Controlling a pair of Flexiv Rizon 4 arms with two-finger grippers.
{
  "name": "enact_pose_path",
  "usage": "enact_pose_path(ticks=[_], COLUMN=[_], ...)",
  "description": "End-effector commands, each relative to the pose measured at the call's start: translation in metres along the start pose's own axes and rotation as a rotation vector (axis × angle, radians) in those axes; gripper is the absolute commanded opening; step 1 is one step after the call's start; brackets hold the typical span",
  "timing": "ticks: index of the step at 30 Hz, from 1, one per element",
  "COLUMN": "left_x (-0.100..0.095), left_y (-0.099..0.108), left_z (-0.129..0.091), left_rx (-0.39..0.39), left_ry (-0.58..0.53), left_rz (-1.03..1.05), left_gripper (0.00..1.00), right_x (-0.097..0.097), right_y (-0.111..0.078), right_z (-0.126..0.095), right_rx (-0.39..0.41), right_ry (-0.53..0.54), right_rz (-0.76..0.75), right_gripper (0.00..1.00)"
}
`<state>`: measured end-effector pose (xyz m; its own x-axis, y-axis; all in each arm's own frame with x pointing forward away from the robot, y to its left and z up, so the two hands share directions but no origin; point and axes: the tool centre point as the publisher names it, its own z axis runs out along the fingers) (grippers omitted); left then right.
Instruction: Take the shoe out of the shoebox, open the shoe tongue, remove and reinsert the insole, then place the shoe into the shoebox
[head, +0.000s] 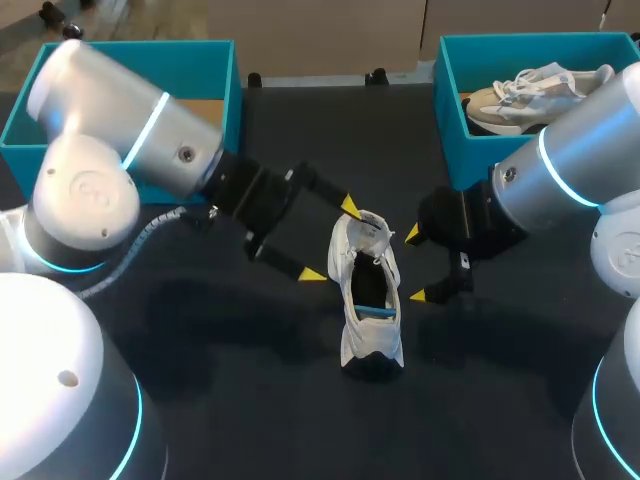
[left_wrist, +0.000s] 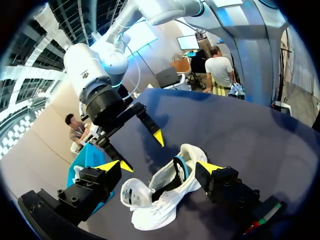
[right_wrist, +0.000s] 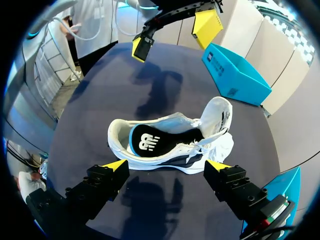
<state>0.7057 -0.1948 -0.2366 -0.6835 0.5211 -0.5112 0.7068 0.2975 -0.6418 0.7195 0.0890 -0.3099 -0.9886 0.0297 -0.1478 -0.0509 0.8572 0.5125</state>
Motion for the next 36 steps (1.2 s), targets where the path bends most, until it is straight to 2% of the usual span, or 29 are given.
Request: enact_pose_path(ticks=[1,11,12,13,20,30,36], left_x=[-0.002,-0.002,-0.002,-0.002,-0.005,-0.006,-0.008], left_y=[0.001,0.003,0.004,0.004,0.004,0.006,0.006], left_z=[0.001,0.0,-0.004,-0.006,-0.018,-0.018,-0.015], left_rx=[-0.001,0.005,-0.013,-0.031,-0.061,-0.068,-0.077], left_ry=[0.016,0.037,0.029,0.074,0.178,0.334,0.462], left_rz=[0.0,0.001,0.003,0.023,0.053,0.09,0.16], left_gripper=[1.0,1.0,1.0,1.0,1.0,1.0,1.0], right_x=[0.001,0.001,-0.001,-0.002,-0.01,-0.012,-0.012], right_y=[0.0,0.0,-0.001,-0.001,0.0,-0.012,-0.018], right_z=[0.001,0.001,-0.002,-0.005,-0.024,-0.056,-0.077], right_rx=[0.0,0.0,0.0,0.003,0.057,0.14,0.172], right_ry=[-0.002,-0.002,-0.003,-0.006,-0.026,-0.048,-0.025], right_rz=[-0.001,-0.001,-0.001,-0.002,-0.009,-0.005,-0.014], right_gripper=[1.0,1.0,1.0,1.0,1.0,1.0,1.0])
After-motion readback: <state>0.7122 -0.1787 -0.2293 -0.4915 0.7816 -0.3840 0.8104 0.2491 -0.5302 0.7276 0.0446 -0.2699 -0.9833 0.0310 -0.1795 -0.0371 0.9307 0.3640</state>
